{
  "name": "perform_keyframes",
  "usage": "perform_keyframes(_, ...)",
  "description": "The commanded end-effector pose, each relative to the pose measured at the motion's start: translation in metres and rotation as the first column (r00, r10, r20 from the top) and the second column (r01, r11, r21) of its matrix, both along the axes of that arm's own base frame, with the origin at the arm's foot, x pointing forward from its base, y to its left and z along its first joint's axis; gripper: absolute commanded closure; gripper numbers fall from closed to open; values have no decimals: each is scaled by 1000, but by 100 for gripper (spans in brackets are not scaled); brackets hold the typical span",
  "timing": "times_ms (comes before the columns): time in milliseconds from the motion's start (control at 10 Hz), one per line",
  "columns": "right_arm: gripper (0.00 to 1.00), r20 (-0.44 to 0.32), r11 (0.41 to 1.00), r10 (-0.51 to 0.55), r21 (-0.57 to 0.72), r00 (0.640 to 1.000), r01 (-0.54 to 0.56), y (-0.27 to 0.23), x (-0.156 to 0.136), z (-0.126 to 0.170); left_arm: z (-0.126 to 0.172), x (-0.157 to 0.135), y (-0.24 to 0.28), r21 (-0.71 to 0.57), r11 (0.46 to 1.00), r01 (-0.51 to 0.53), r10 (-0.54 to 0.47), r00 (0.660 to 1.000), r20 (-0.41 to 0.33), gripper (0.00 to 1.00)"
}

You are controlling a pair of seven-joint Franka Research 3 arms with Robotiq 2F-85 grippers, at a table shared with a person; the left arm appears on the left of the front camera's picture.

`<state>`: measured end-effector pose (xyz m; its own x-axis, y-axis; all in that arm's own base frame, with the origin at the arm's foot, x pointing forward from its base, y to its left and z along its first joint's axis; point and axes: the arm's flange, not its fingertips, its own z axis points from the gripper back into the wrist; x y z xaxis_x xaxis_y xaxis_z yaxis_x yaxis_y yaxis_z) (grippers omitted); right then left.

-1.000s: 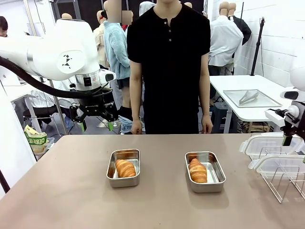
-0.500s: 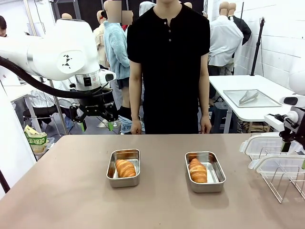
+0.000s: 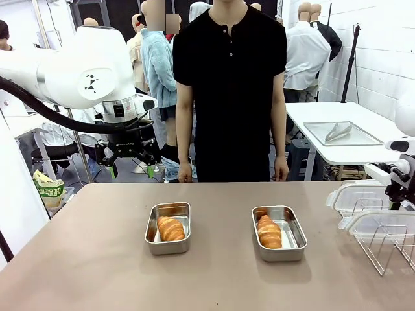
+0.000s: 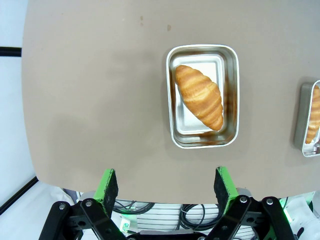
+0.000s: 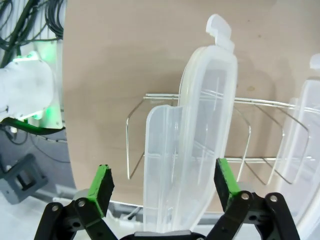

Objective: Place the bread in airtight containers.
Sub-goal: Pick up one Airtight Container lid and hand it to the human.

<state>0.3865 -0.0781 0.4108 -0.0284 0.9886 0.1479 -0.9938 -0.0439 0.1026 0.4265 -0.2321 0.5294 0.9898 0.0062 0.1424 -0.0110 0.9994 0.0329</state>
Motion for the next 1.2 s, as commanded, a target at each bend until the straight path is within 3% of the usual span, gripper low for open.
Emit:
perform_keyframes(0, 8, 25, 1000, 19, 22, 999, -20, -5, 6, 0, 1, 0, 2, -4, 1000, -1, 1, 1000, 1, 0)
perform_keyframes(500, 100, 11, 999, 40, 24, 999, -41, -3, 8, -4, 1, 0, 2, -4, 1000, -1, 1, 1000, 1, 0)
perform_keyframes(1100, 100, 24, 998, 65, 14, 998, -65, 0, 7, -2, 1, 0, 2, -4, 1000, -1, 1, 1000, 1, 0)
